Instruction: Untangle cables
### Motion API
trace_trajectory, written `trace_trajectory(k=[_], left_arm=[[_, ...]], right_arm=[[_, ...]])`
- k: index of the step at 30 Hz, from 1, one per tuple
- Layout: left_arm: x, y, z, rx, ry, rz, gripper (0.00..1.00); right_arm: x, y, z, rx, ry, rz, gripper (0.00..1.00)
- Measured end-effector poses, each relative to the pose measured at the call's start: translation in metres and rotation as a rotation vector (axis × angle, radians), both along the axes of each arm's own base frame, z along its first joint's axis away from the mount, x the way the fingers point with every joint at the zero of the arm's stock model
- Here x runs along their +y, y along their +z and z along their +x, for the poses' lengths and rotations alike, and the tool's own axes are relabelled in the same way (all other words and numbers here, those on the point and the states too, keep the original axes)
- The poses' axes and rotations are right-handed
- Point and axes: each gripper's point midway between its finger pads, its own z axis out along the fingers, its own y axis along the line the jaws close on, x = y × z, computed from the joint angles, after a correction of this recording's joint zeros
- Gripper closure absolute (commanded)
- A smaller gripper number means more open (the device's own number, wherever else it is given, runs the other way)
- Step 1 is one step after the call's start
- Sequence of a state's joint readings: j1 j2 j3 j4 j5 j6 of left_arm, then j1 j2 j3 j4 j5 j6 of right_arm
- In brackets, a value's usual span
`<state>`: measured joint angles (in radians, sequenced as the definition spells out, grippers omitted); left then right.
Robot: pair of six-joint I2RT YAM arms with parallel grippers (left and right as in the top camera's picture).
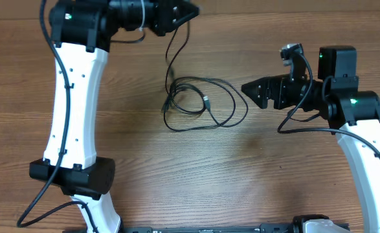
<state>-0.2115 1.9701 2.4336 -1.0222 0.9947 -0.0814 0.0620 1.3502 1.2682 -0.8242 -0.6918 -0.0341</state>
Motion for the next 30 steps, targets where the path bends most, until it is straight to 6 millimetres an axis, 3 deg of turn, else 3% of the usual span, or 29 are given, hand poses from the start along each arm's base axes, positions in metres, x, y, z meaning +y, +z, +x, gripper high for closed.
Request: trace_trajectory(k=[4,9,18,20,22,24,25,30], left_arm=[[-0.031,0.015,-0.013,-0.015,-0.069,-0.053,0.96],[-0.069,0.014,-0.034,0.025,-0.111,-0.049,0.96],[-0.106,0.022,-0.058,0.042,-0.164,-0.077,0.96],[-0.108,0.025,-0.057,0.044,-0.16,-0.088,0.96],[-0.108,0.028,-0.056,0.043,-0.151,-0.096,0.96],[-0.107,0.03,-0.053,0.04,-0.14,-0.101,0.96],[-0.106,0.03,-0.052,0.042,-0.135,-0.101,0.96],[-0.101,0.026,-0.042,0.054,-0.078,-0.087,0.96]], right_arm=[[0.027,0.022,0.003,-0.134,0.11,0.042,0.0],[0.05,0.043,0.008,-0.271,0.179,0.057,0.0],[0.053,0.072,0.037,-0.456,0.094,0.023,0.03],[0.052,0.079,0.042,-0.474,0.067,0.039,0.13],[0.051,0.085,0.046,-0.481,0.037,0.056,0.41],[0.049,0.089,0.049,-0.473,0.006,0.078,0.85],[0.049,0.091,0.051,-0.465,-0.015,0.094,0.96],[0.043,0.085,0.055,-0.388,-0.09,0.115,0.96]])
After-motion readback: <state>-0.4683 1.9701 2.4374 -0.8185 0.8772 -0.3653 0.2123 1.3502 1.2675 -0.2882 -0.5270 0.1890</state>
